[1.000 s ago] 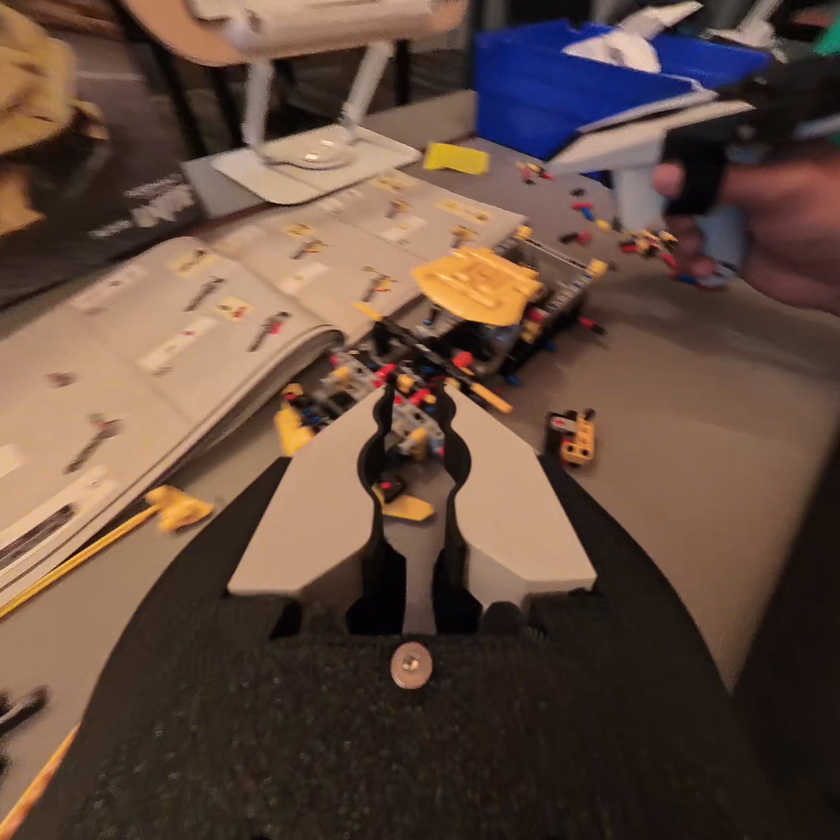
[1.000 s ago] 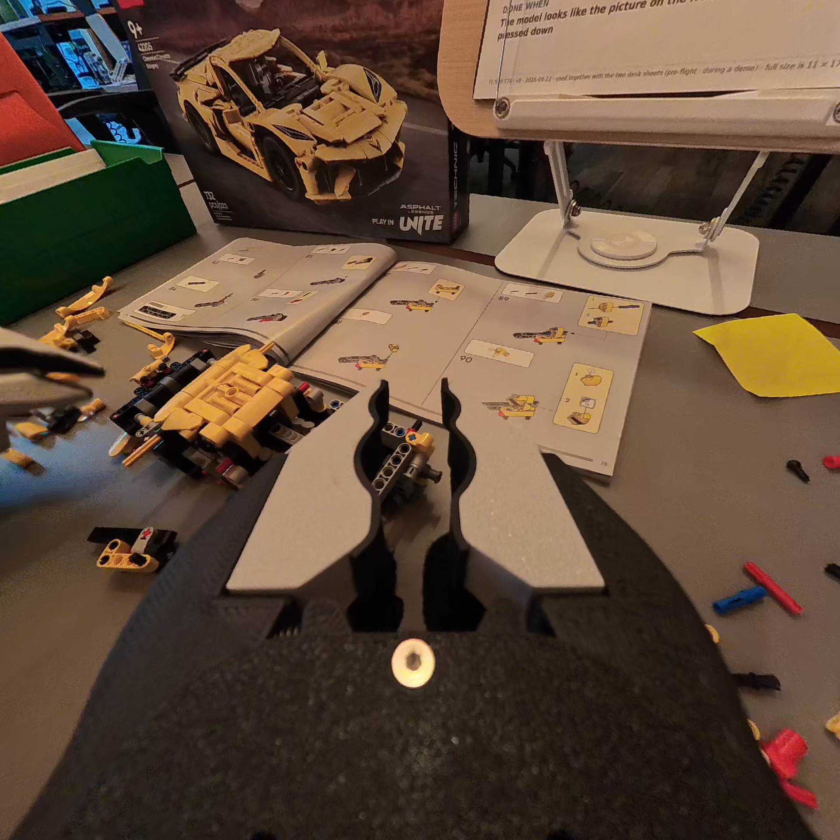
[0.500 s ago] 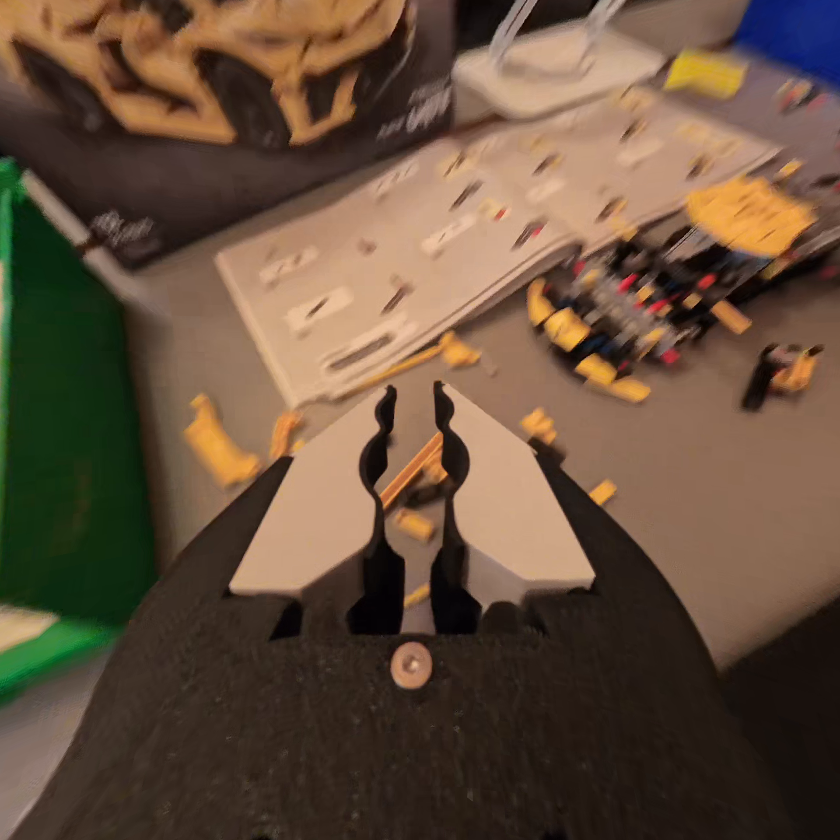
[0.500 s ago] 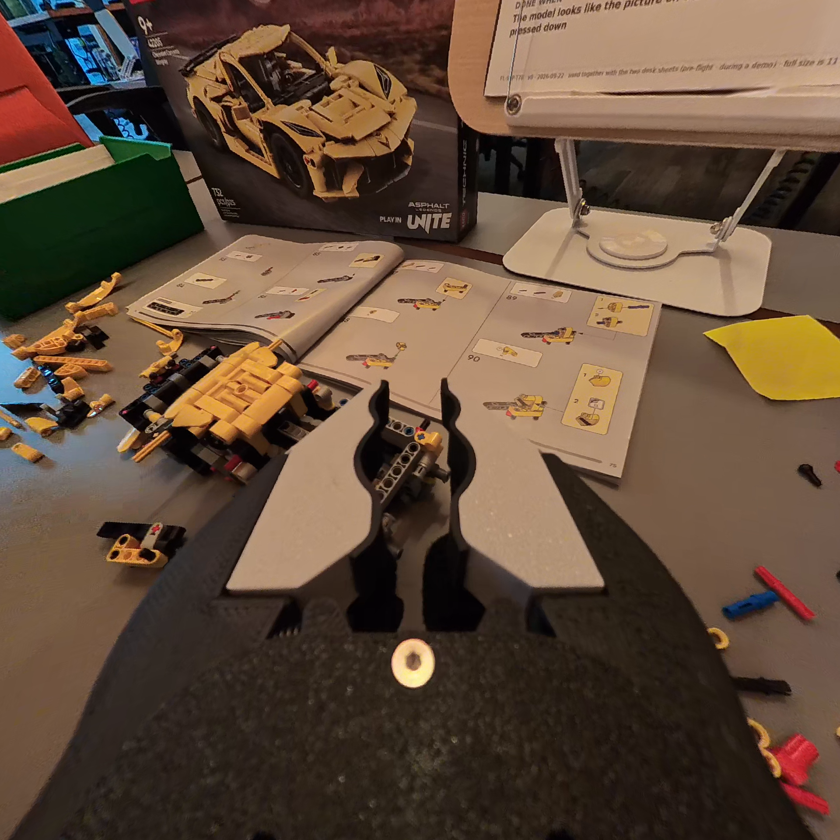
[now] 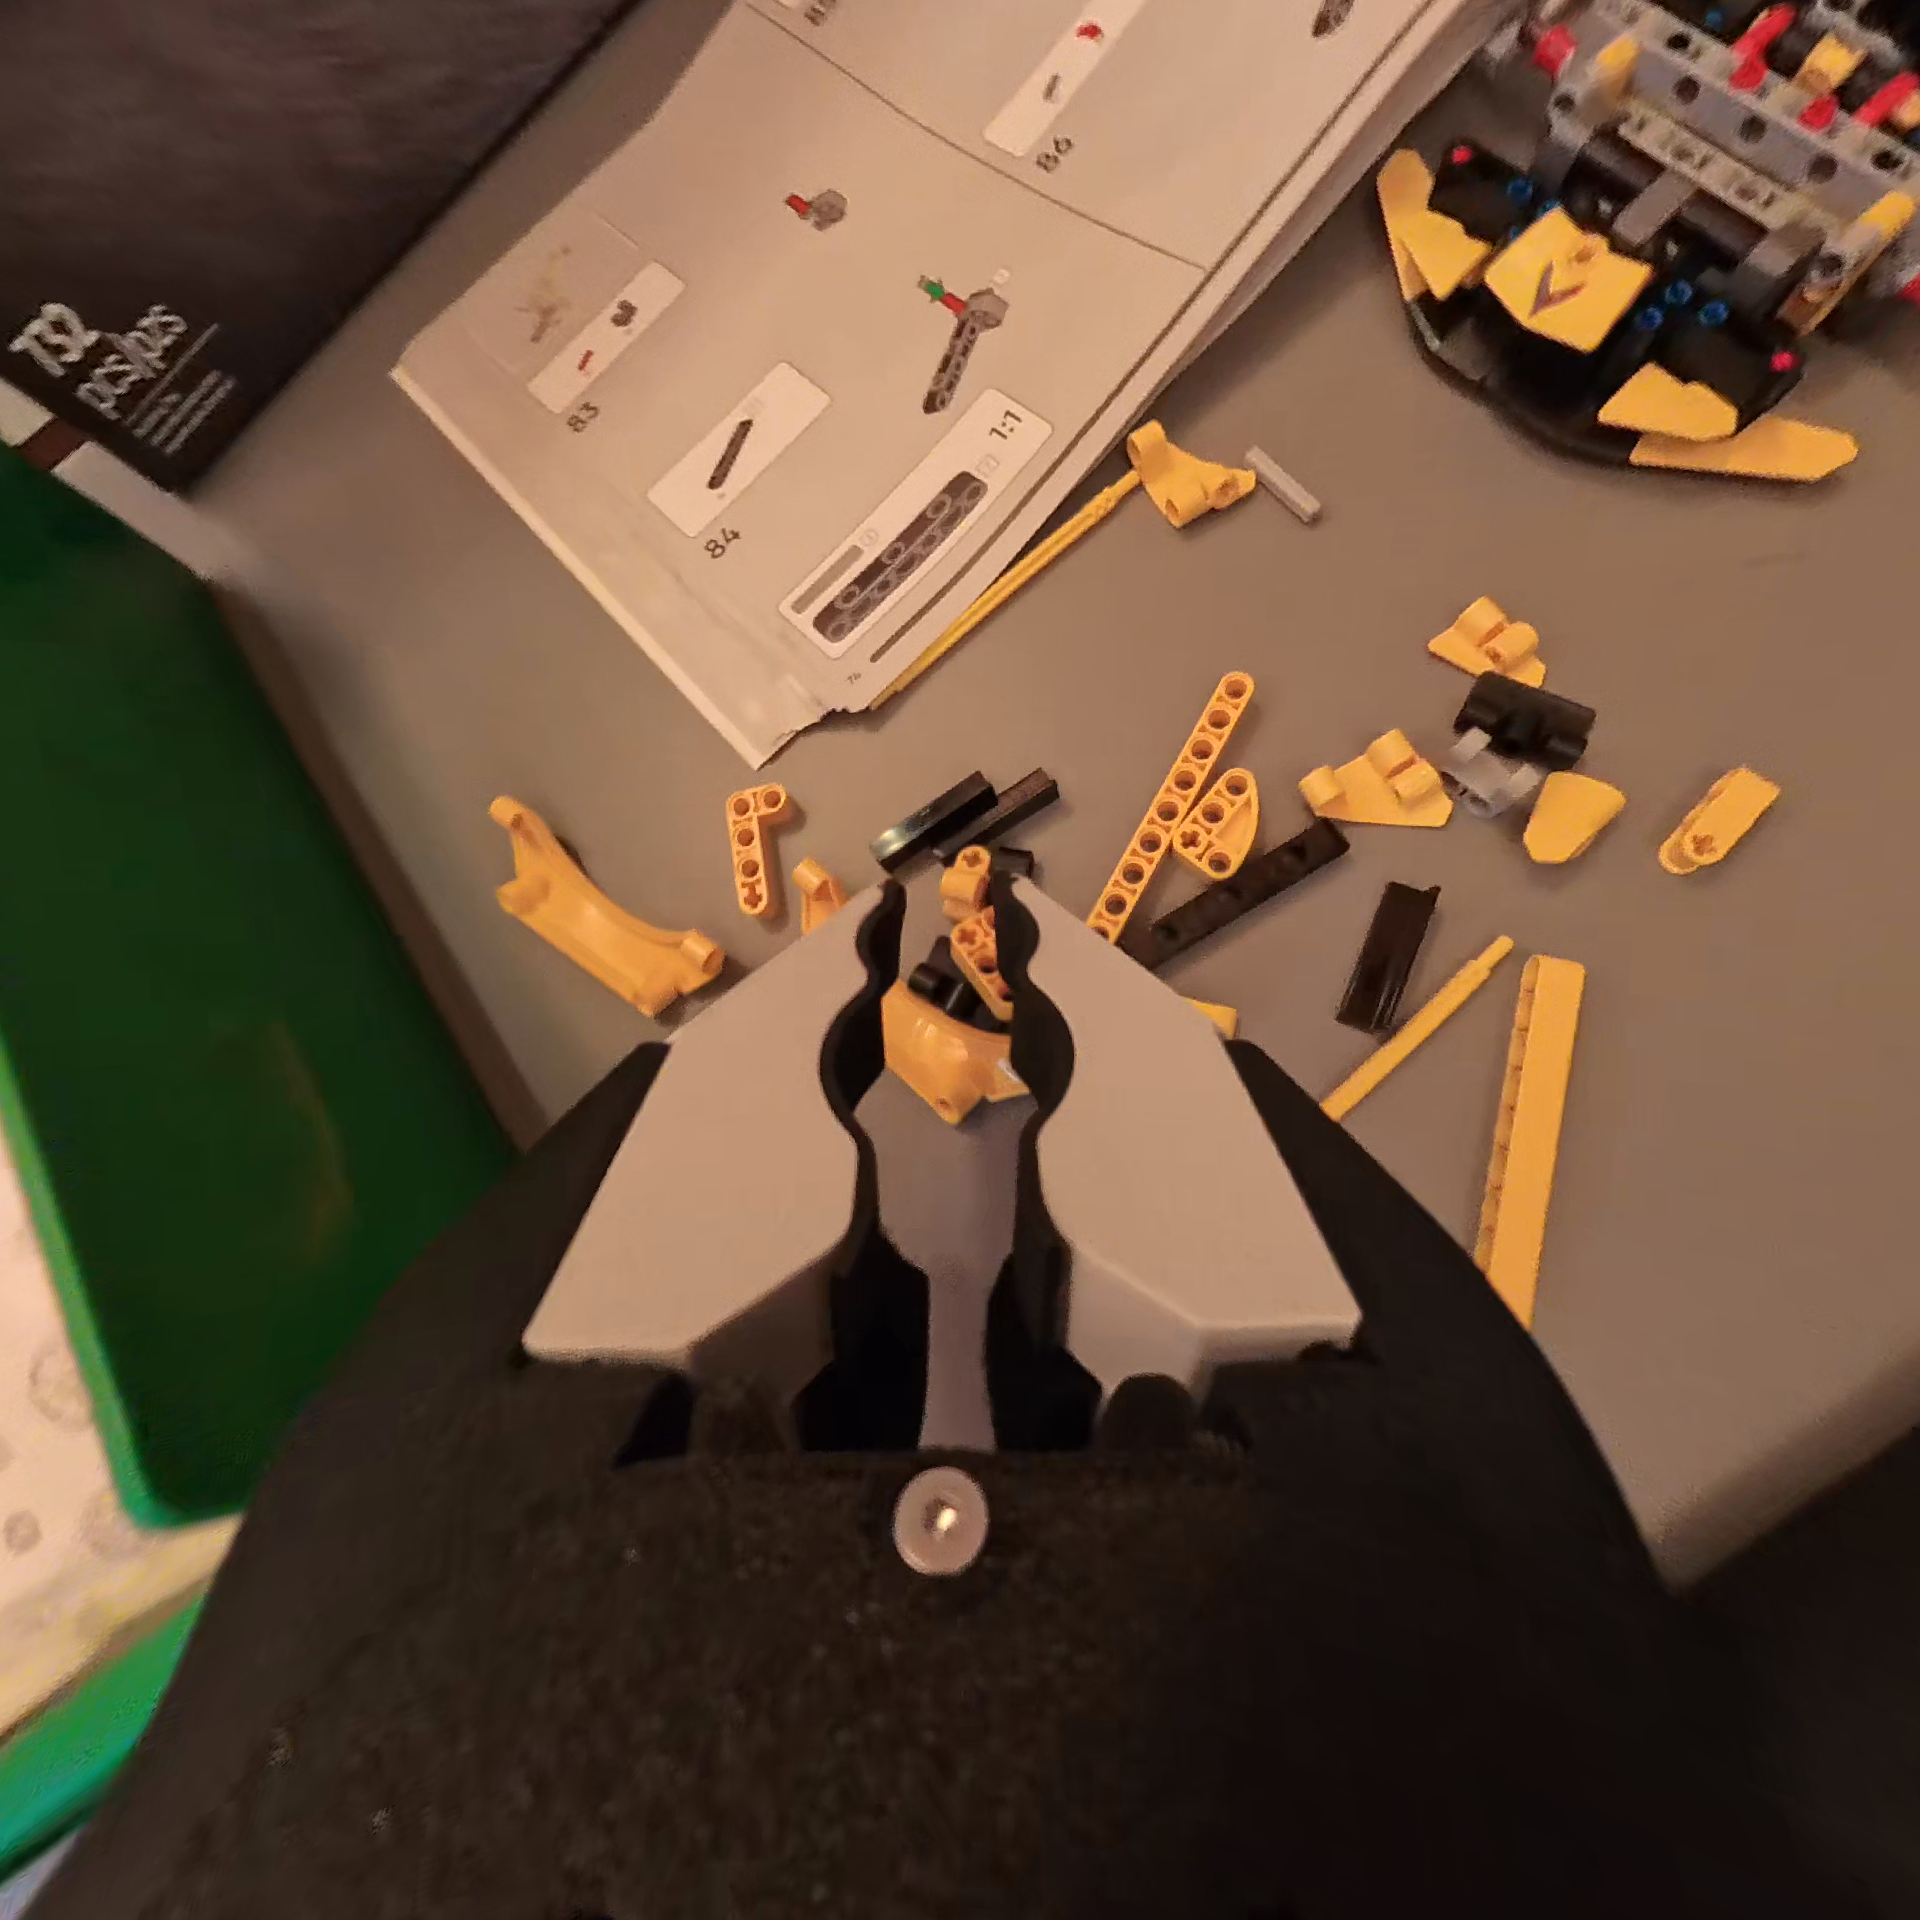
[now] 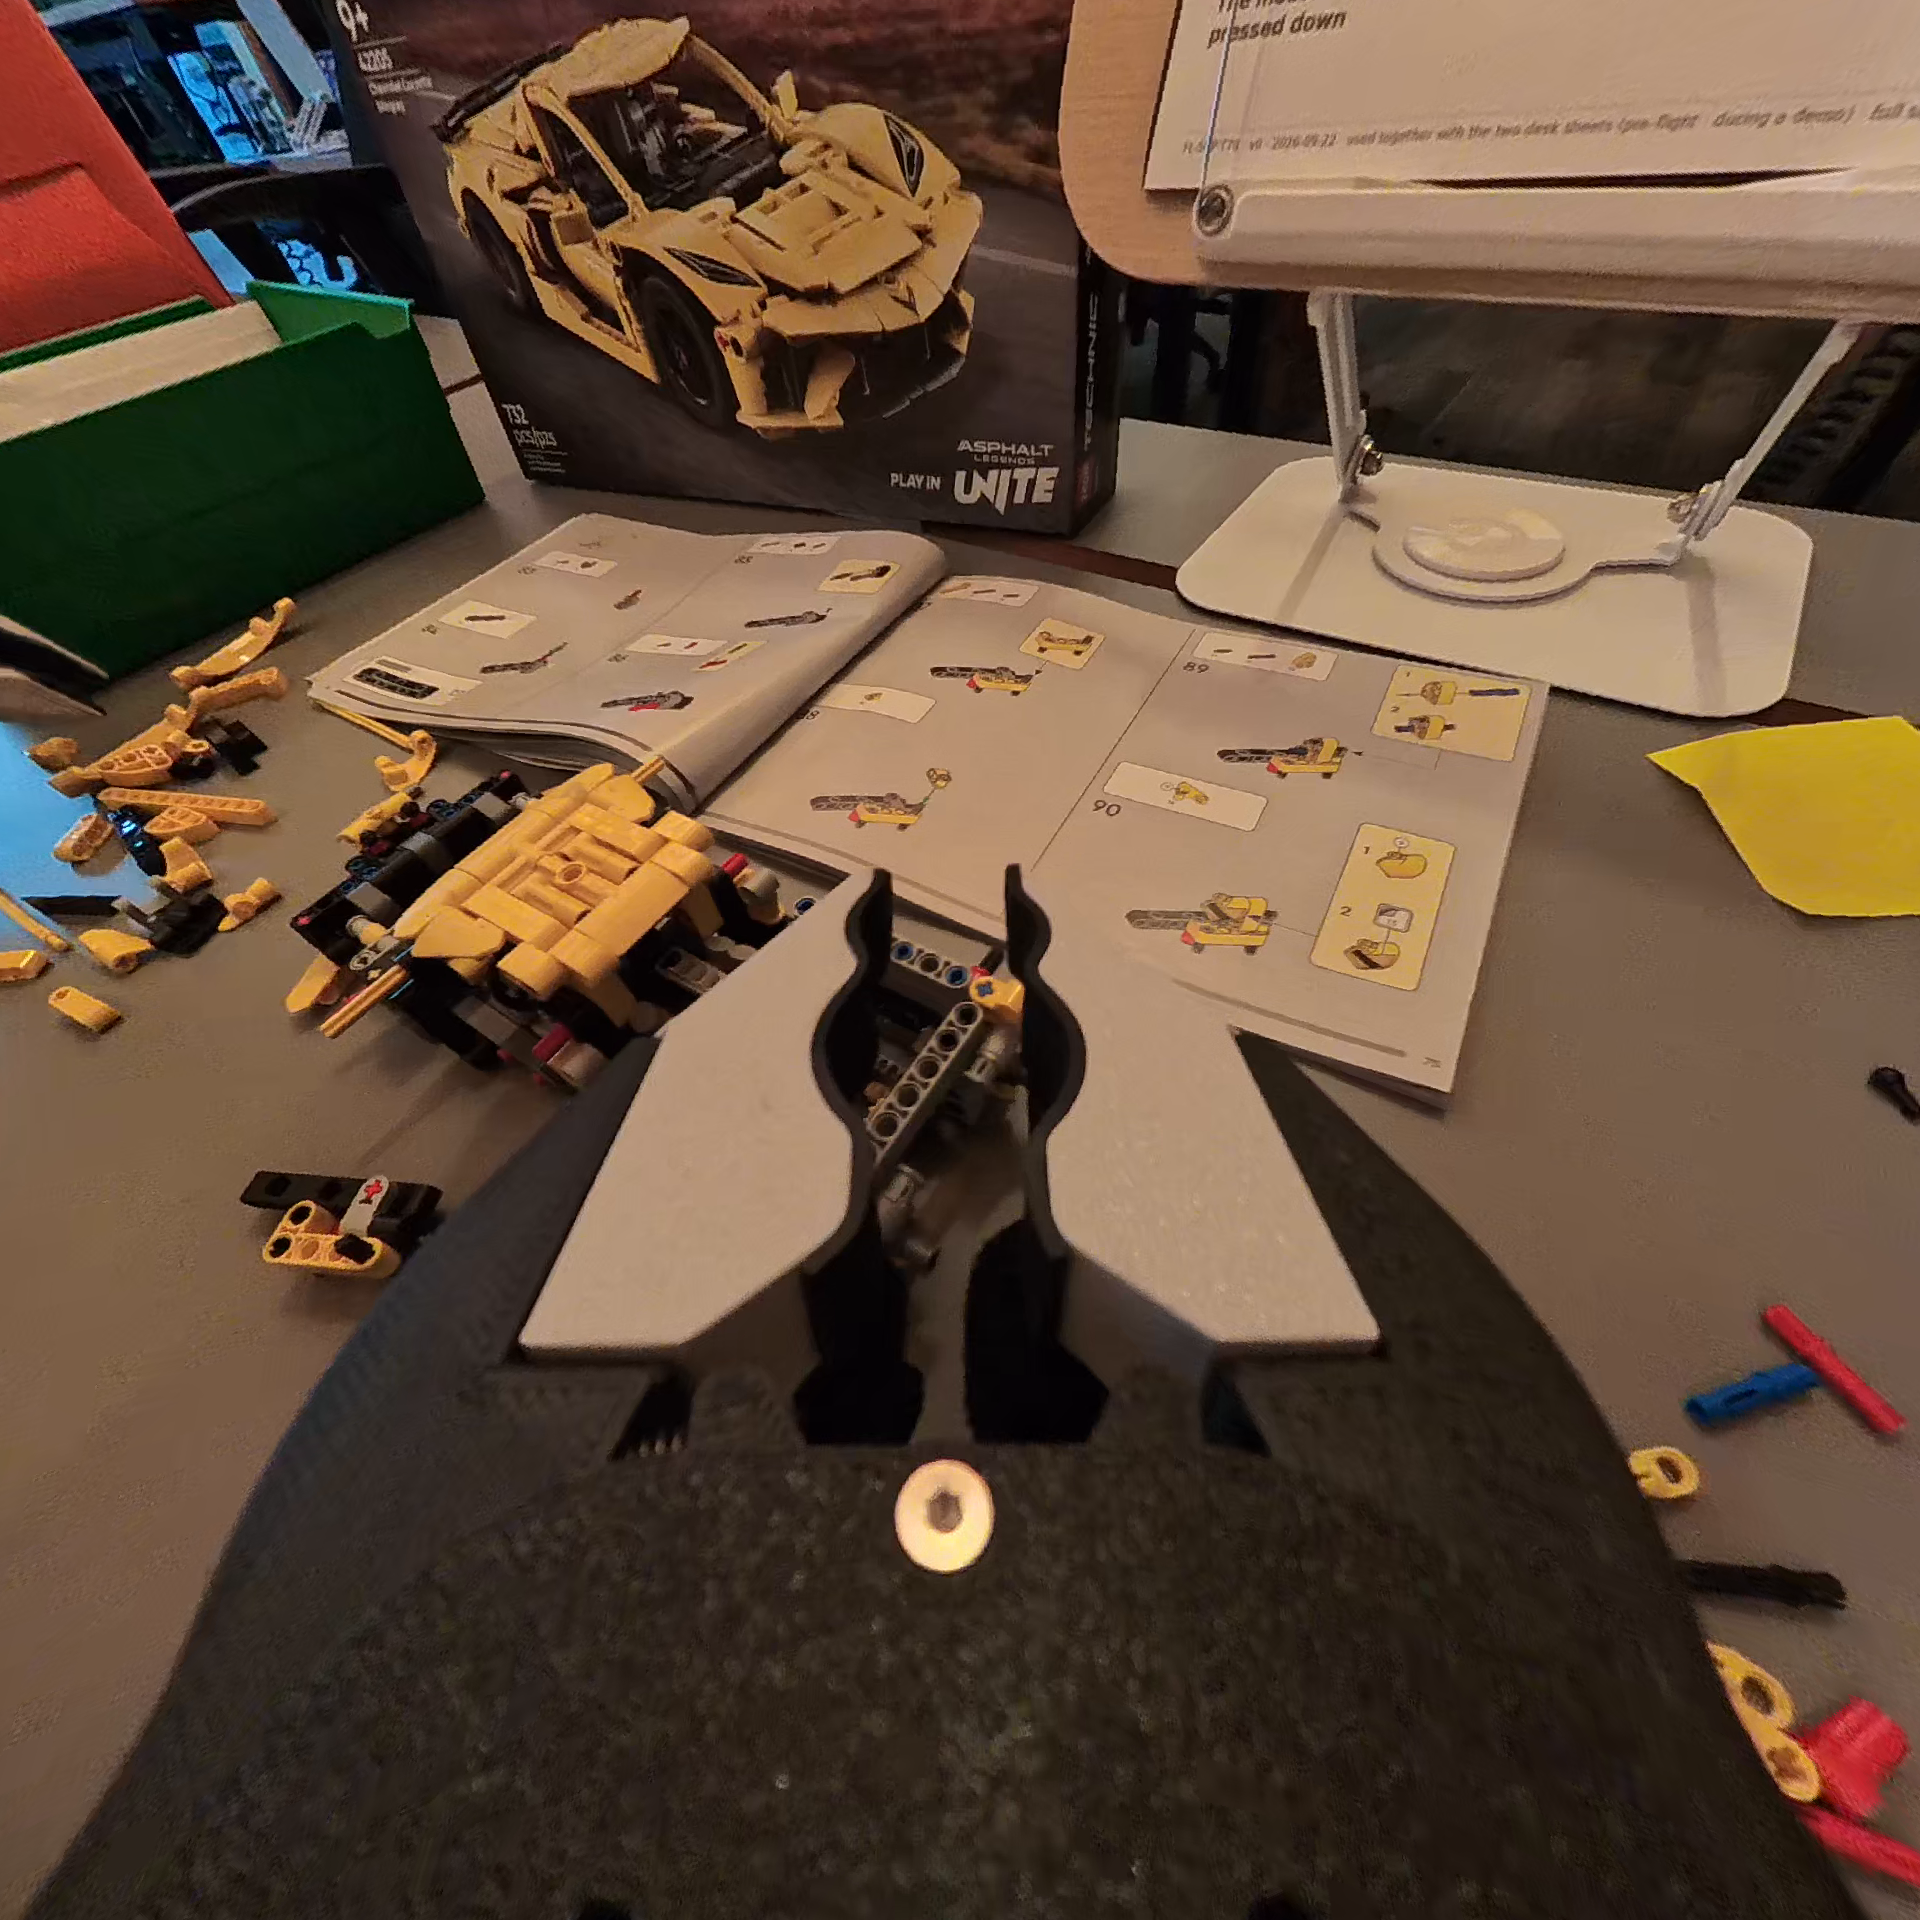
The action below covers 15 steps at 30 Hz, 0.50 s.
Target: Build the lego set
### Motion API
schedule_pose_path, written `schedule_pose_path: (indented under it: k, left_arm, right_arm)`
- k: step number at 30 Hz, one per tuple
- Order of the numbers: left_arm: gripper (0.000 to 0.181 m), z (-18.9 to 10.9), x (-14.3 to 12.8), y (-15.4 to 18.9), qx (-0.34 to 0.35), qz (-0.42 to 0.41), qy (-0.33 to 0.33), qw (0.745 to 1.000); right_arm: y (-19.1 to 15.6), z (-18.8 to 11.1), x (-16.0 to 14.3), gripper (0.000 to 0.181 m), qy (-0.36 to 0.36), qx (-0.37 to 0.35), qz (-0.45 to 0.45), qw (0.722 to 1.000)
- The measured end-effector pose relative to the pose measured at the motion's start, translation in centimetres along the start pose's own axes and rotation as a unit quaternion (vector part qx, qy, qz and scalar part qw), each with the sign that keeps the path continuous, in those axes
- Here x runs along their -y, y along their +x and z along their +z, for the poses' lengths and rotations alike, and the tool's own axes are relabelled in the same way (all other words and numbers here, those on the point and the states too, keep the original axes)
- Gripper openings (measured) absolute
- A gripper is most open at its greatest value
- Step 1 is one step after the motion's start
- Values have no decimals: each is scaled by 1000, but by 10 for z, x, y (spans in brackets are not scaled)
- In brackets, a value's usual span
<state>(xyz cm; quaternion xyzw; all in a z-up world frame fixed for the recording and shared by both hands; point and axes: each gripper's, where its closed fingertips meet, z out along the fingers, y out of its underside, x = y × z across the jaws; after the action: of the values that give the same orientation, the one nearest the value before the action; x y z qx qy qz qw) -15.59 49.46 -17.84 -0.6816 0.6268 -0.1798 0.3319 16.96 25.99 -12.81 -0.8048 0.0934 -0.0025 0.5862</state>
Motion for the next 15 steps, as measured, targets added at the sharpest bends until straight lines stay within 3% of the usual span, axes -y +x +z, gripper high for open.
schedule_pose_path:
  k: [11,15]
  left_arm:
    - [19,24,-9,1,-41,41,-31,998]
    - [9,24,-10,1,-47,50,-39,997]
  right_arm:
    - [4,0,-1,20,-2,1,11,1000]
    - [2,2,-5,20,-9,5,10,1000]
